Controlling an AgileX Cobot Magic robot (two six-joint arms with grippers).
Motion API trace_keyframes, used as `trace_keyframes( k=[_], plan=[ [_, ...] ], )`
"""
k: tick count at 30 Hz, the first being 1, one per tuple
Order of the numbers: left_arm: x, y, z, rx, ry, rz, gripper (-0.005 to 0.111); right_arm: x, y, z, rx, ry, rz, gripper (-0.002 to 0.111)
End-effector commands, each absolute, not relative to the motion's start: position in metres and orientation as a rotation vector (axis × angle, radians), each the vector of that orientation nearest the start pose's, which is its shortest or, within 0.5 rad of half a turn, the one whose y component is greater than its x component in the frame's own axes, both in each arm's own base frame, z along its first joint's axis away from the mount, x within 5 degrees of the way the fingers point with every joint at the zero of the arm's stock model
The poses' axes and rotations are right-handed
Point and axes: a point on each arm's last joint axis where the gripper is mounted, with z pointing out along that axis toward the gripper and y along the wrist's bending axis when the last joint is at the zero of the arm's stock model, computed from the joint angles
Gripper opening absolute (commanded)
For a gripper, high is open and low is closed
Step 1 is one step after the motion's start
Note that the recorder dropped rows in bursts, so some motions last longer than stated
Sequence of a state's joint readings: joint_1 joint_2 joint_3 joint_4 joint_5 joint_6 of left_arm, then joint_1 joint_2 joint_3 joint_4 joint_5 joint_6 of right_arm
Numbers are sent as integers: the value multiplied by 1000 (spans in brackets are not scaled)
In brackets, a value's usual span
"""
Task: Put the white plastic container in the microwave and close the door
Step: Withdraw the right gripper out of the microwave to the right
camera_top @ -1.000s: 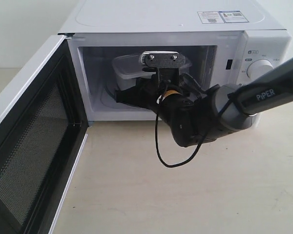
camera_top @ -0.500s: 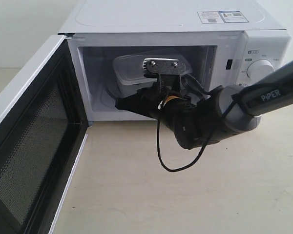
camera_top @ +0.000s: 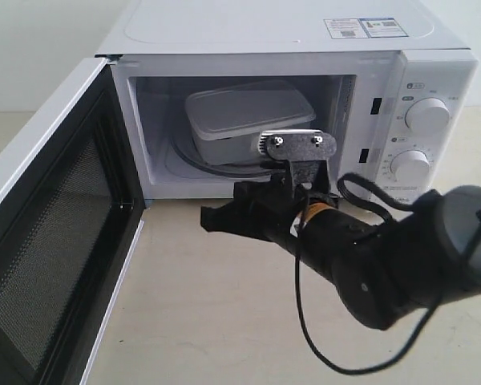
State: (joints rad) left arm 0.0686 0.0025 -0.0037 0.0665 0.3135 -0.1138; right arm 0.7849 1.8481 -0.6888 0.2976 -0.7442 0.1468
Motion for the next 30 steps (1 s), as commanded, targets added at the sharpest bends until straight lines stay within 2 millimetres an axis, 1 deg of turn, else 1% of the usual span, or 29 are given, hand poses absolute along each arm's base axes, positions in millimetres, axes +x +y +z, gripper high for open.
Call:
trace_keyframes(
  k=[1,7,11,14,21,23,26,30],
  plan=[
    [54,6,185,-119,1790,33,4,223,216,159,-295,1941,619,0],
    [54,6,185,-119,1790,33,4,195,192,179,-379,2020,590,0],
    [54,6,185,-119,1790,33,4,175,180,192,-510,2137,575,0],
    [54,6,185,-119,1790,33,4,162,173,202,-598,2193,576,0],
    [54,6,185,-119,1790,33,4,141,160,221,-675,2275,613,0],
    [54,6,185,-119,1790,33,4,140,158,230,-737,2314,588,0],
    [54,6,185,-119,1790,33,4,145,152,243,-818,2431,492,0],
    [54,6,185,-119,1790,33,4,158,139,268,-828,2507,358,0]
  ],
)
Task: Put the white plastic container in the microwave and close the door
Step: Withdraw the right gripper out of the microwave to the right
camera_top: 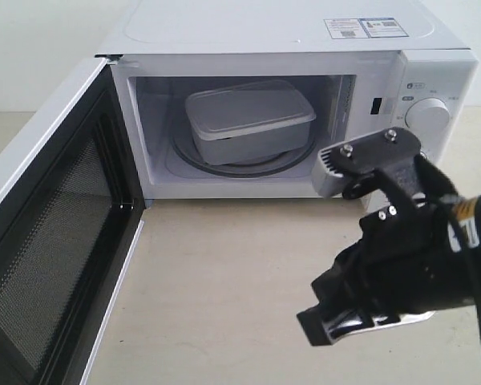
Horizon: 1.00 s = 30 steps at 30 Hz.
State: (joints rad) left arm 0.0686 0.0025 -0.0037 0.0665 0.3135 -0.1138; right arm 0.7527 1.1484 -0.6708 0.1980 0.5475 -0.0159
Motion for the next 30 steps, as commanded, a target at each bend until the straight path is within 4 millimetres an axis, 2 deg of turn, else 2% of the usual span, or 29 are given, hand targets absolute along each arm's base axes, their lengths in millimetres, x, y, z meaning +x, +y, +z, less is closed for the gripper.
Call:
trace_keyframes(
  k=[1,5,20,24,26,28,30],
  plan=[
    [54,6,185,-119,1790,33,4,161,137,275,-828,2508,331,0],
    [54,6,185,-119,1790,33,4,168,127,290,-827,2540,246,0],
    [54,6,185,-119,1790,33,4,172,128,293,-834,2470,240,0],
    [54,6,185,-116,1790,38,4,171,128,290,-844,2475,235,0],
    [54,8,186,-71,1783,102,4,171,127,285,-850,2474,233,0],
    [54,9,189,-4,1752,189,4,171,128,280,-845,2461,237,0],
    [55,8,195,-4,1692,176,4,171,127,275,-842,2453,240,0]
  ],
)
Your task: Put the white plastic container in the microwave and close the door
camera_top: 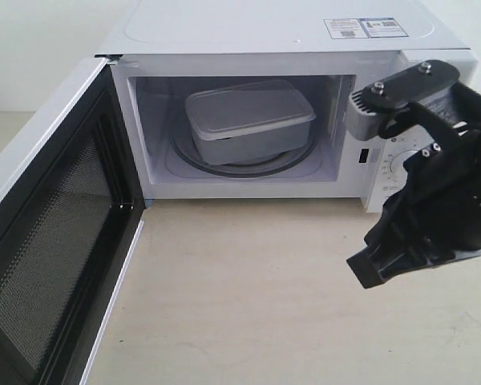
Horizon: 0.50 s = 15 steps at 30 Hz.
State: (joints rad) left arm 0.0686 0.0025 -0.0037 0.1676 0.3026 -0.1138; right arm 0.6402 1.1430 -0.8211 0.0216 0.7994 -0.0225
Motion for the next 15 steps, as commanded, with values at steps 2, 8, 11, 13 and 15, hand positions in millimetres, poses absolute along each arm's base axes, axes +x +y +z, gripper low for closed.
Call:
trace_keyframes(
  k=[2,8,11,13,15],
  plan=[
    [56,7,202,1,1610,154,4,171,128,274,-839,2455,245,0],
    [53,0,230,-39,1298,3,4,168,126,281,-822,2412,264,0],
    [47,-2,245,-44,1117,-52,4,164,123,287,-806,2386,277,0],
    [45,1,255,-110,1087,-105,4,163,122,290,-778,2377,290,0],
    [42,6,265,-254,1087,-226,4,163,121,296,-776,2360,291,0]
  ],
)
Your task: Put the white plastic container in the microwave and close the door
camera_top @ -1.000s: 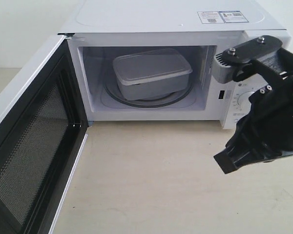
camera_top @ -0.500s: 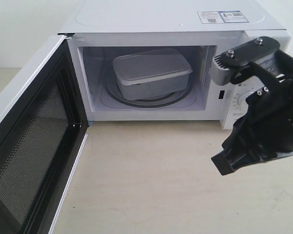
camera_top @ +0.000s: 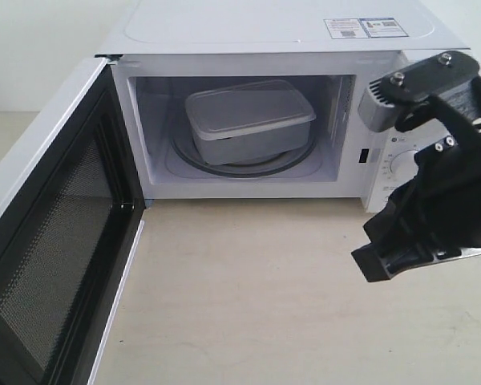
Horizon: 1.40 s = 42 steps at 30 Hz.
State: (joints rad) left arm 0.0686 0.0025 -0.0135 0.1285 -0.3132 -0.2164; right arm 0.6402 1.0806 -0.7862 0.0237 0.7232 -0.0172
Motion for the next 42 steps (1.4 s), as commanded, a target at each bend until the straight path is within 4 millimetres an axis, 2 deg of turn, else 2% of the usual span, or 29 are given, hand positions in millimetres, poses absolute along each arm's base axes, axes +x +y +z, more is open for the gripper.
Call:
trace_keyframes(
  k=[1,8,11,18,24,29,33,38,42],
  plan=[
    [42,7,269,-313,1093,-280,4,162,121,298,-776,2357,290,0],
    [50,3,296,-261,1304,-219,4,163,121,300,-781,2356,281,0],
    [58,2,315,-199,1411,-162,4,163,121,300,-782,2353,281,0],
    [107,0,362,-133,1817,-126,4,163,121,300,-780,2355,286,0],
    [135,9,395,-218,2147,-36,4,163,121,300,-780,2355,286,0],
    [151,15,403,-174,2442,73,4,163,122,301,-775,2351,295,0],
    [167,12,404,-177,2485,-1,4,163,122,301,-773,2350,297,0],
    [168,4,397,-173,2510,-125,4,163,122,301,-771,2345,299,0],
    [169,-7,391,32,2520,-226,4,163,122,301,-771,2343,300,0]
  ],
)
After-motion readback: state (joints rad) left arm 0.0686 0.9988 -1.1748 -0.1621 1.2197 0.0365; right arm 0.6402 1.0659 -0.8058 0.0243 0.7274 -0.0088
